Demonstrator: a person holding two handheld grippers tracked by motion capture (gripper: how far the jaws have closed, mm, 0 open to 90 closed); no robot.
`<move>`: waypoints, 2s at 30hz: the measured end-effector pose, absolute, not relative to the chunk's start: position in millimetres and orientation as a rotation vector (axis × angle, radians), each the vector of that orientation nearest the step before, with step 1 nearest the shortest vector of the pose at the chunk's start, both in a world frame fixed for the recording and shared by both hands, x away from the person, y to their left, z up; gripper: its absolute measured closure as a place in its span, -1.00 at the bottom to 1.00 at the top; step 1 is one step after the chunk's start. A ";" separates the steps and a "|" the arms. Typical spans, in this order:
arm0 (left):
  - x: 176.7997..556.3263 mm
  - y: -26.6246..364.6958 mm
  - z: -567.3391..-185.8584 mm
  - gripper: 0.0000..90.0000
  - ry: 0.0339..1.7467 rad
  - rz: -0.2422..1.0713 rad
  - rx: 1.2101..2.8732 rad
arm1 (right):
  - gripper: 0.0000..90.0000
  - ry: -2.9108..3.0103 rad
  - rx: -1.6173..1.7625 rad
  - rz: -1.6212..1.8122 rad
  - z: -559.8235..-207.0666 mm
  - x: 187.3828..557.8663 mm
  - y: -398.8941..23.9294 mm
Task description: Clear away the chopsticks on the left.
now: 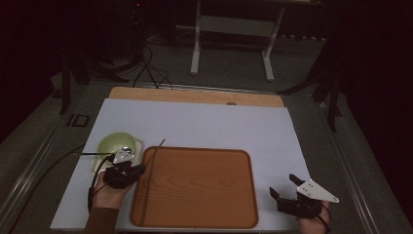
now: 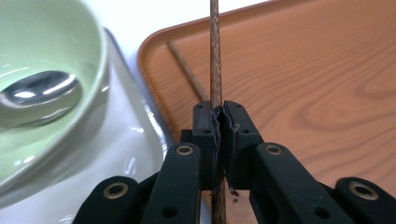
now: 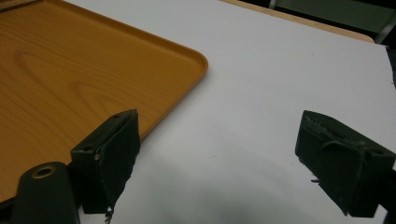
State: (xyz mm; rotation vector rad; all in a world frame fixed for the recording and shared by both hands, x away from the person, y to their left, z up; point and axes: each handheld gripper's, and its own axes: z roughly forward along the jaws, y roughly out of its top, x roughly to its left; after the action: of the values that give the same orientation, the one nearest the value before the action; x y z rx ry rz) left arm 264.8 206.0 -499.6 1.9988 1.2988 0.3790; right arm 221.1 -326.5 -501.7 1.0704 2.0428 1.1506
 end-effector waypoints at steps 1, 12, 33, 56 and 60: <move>265.0 204.1 -499.6 0.88 1.296 0.373 1.991 | -0.69 2.042 1.071 1.152 -501.6 221.0 -326.6; 267.4 180.8 -506.4 0.88 1.297 0.319 1.947 | -0.69 2.043 1.071 1.153 -501.7 221.3 -326.7; 264.5 179.3 -520.6 0.88 1.372 0.267 1.821 | -0.69 2.045 1.067 1.153 -501.9 222.1 -326.2; 243.7 191.3 -531.9 0.81 1.494 0.398 1.801 | -0.69 2.044 1.065 1.151 -501.5 221.8 -326.2; 237.2 191.0 -532.7 0.79 1.511 0.429 1.824 | -0.69 2.044 1.062 1.151 -501.6 221.9 -325.7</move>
State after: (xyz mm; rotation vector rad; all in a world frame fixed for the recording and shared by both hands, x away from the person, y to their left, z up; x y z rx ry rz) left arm 237.2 191.0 -532.7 1.8244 1.5114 0.4287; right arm 221.9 -325.7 -501.6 1.0618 2.0439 1.1506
